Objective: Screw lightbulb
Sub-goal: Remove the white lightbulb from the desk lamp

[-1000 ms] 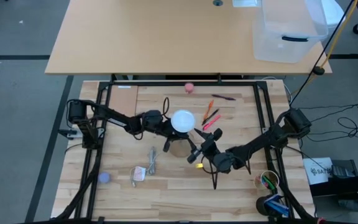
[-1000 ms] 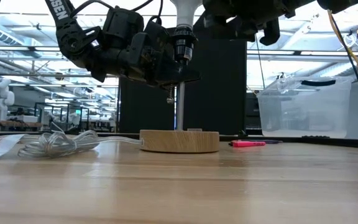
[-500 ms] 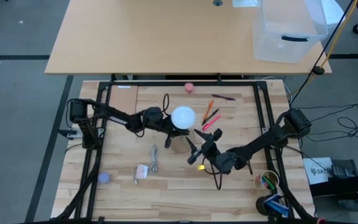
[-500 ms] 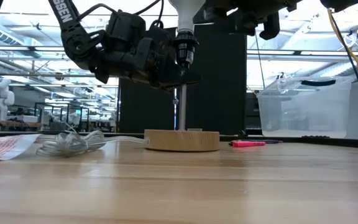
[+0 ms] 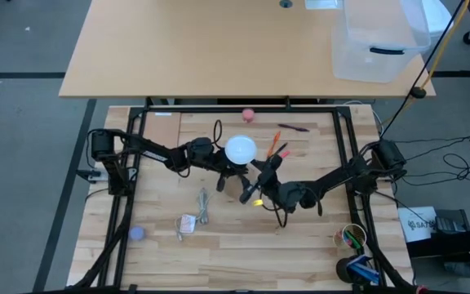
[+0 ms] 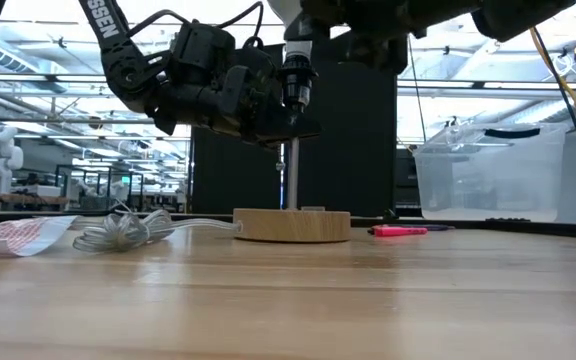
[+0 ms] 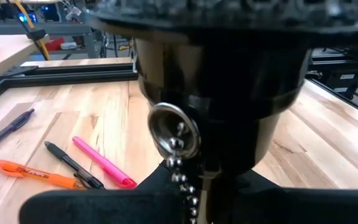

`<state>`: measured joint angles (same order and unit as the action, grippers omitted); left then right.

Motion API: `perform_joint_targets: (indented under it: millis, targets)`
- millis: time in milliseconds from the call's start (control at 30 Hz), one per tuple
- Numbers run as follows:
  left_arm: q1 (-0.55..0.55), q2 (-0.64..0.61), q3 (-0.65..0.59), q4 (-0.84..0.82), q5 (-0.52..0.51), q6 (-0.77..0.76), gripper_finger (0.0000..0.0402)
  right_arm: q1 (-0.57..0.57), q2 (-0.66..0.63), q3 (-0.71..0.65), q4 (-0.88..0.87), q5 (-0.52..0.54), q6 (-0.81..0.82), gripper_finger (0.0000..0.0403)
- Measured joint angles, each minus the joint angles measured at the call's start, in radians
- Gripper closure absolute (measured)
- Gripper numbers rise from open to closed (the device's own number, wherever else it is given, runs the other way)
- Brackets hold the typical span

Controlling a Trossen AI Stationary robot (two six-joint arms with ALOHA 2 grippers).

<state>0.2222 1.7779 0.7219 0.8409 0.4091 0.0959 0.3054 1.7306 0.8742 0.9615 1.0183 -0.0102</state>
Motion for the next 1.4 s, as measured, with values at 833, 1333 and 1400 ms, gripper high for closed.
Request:
perform_joint_targets:
  millis: [833,1333,1400]
  targets:
    - [0.0,-0.002,0.0,-0.002,0.004,0.008,0.0373,-0.107,-0.015,-0.001,0.041,-0.207,-0.045,0.0262]
    - [0.002,-0.003,0.002,-0.033,0.092,0.017,0.0373,-0.202,-0.17,-0.002,-0.302,-0.567,0.047,0.0258]
    - [0.002,-0.003,0.002,-0.036,0.109,0.019,0.0373,-0.229,-0.175,-0.002,-0.314,-0.656,0.043,0.026]
